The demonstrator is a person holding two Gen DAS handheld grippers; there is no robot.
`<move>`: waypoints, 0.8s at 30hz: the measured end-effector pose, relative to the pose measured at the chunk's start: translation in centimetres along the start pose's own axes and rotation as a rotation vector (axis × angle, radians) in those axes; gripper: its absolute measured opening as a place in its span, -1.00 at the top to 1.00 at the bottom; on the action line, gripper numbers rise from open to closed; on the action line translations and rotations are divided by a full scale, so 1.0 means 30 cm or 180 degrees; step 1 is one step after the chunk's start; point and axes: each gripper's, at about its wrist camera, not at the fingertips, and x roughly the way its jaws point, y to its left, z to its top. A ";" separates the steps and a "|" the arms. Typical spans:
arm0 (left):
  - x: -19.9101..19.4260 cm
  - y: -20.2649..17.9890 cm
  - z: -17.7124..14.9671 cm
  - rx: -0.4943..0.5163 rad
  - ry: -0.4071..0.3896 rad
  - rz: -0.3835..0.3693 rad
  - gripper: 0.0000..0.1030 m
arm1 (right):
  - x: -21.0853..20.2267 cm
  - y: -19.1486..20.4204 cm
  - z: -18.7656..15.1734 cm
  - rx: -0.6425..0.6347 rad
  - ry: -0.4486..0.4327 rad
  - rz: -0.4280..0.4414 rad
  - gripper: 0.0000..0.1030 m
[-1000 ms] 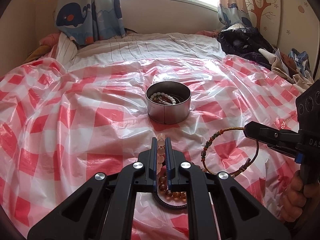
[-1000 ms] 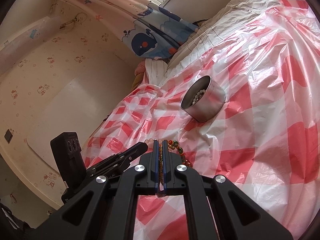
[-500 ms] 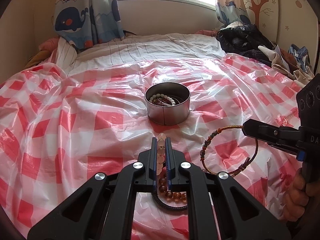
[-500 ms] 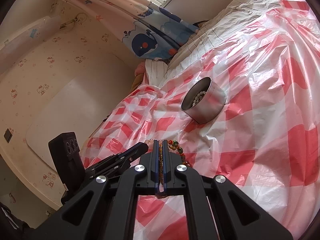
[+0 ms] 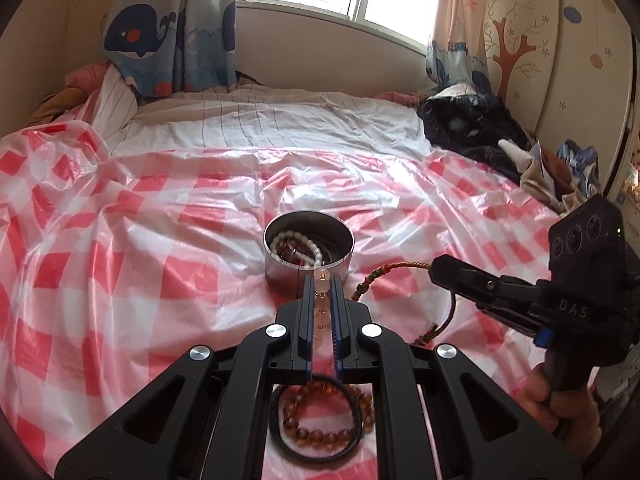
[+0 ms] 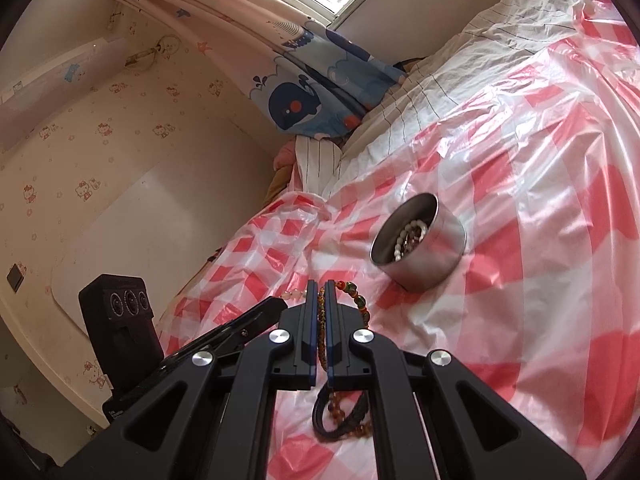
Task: Organize jewelry
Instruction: 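Lower both bracelets over the tin and open both tools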
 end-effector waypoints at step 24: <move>0.287 0.214 0.107 -0.0355 0.0524 0.0391 0.76 | 0.302 -0.114 0.231 -0.0189 0.0168 -0.0832 0.84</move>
